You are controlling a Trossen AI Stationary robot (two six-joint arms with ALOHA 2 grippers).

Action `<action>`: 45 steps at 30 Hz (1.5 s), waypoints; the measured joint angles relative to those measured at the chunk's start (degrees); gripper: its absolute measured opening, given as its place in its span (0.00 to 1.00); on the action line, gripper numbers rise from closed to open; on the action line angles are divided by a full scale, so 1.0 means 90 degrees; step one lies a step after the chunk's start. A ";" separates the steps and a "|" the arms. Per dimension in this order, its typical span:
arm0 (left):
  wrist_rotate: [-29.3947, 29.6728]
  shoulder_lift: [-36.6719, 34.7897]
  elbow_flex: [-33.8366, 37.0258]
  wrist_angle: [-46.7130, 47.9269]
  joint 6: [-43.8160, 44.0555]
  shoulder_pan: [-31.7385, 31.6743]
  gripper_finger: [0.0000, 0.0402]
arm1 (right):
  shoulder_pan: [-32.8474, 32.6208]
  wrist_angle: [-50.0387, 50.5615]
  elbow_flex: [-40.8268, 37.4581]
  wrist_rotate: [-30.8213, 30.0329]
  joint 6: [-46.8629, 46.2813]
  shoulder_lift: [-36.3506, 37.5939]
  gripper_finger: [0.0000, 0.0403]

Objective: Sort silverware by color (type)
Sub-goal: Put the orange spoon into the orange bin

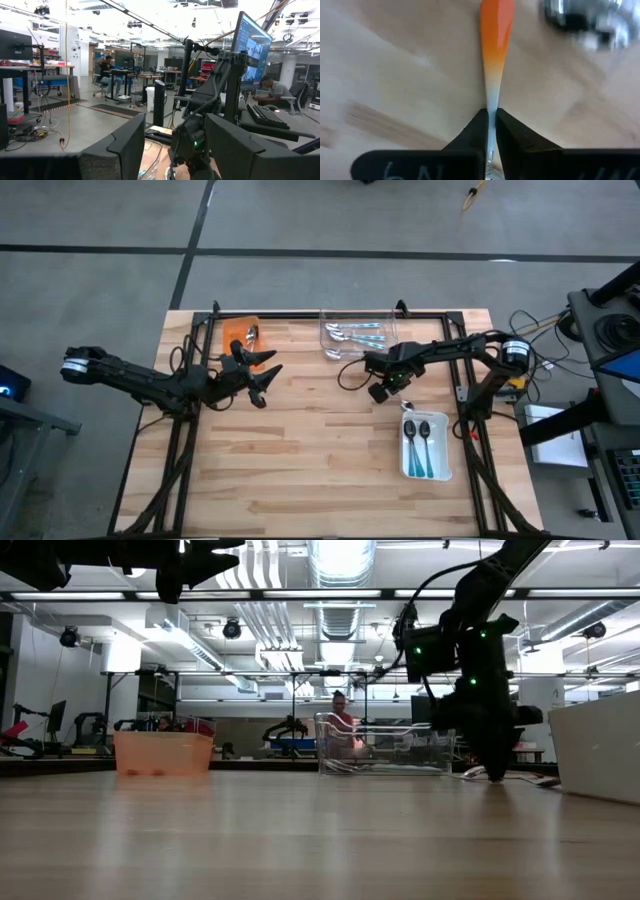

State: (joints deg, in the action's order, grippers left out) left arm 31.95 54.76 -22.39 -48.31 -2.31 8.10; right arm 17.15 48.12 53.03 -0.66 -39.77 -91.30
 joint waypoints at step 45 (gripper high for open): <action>-0.1331 0.1079 0.0005 0.1380 0.2569 0.0131 0.47 | -0.2574 -0.3876 0.0540 -0.2472 0.6694 0.0485 0.04</action>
State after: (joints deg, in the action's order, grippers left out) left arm 19.97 64.47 -22.35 -35.89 20.82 9.27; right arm -6.02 13.24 57.89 -22.90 20.48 -86.94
